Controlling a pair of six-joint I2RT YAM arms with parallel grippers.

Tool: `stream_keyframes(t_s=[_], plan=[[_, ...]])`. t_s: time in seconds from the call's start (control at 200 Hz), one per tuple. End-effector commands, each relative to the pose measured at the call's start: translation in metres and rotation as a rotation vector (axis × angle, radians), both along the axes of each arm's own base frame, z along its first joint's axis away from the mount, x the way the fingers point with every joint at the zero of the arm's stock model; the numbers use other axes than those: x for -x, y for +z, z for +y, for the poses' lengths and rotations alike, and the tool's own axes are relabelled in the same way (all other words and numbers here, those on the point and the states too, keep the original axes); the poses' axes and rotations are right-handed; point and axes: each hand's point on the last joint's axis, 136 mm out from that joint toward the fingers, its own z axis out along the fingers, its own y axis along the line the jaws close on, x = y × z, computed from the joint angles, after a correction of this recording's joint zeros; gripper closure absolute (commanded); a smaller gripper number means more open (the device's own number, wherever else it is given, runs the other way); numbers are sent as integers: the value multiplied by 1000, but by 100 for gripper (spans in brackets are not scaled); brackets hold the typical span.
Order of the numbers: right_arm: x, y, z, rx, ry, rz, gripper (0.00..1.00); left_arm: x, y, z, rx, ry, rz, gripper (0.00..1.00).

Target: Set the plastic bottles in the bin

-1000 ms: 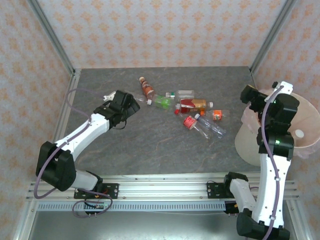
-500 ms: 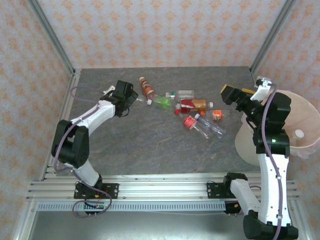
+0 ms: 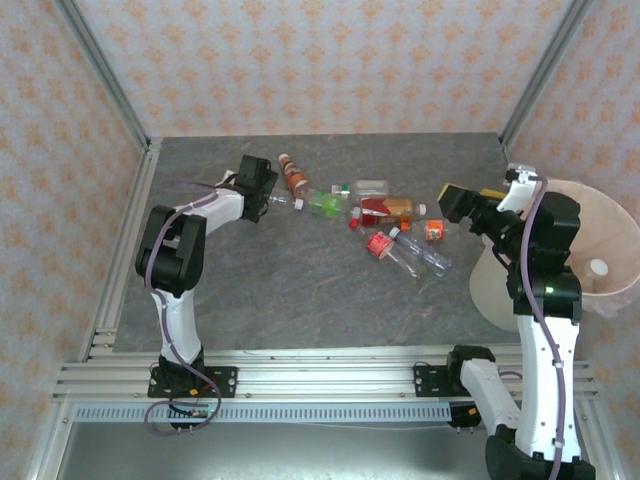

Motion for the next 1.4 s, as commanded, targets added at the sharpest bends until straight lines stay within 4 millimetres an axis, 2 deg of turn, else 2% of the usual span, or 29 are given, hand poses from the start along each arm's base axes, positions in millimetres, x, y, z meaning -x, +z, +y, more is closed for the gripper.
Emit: stream_keyframes(t_s=[0.0,0.245,0.445,0.535,0.636,0.826,0.981,1.016,1.026,1.046,1.216,1.321,1.396], plan=[[8,10,3,32,20,-27,1,-14,13,11,-18,56,-34,0],[8,6,4,37,23,-19,1,-15,2,16,-59,52,-15,8],[9,5,6,34,38,-16,1,-17,-2,14,-86,9,-7,24],[10,4,10,27,65,-19,1,-17,0,14,-103,-5,-15,31],[11,4,15,14,96,-21,1,-20,8,14,-125,-36,-53,33],[9,6,21,-11,124,-38,1,-19,28,16,-186,-86,-100,43],[3,10,25,-65,138,-57,1,-12,49,20,-225,-106,-158,47],[1,10,27,-82,144,-59,1,-11,48,20,-238,-117,-161,47],[1,10,28,-86,146,-58,1,-10,59,20,-237,-119,-184,48],[0,11,29,-95,149,-62,1,-10,65,20,-240,-127,-201,47],[-10,2,45,-90,190,-34,1,-3,99,10,-286,-247,-271,51],[-16,-8,68,-59,254,5,1,8,126,2,-297,-320,-339,52],[-22,-17,84,-24,291,19,1,18,150,-14,-281,-405,-408,52]])
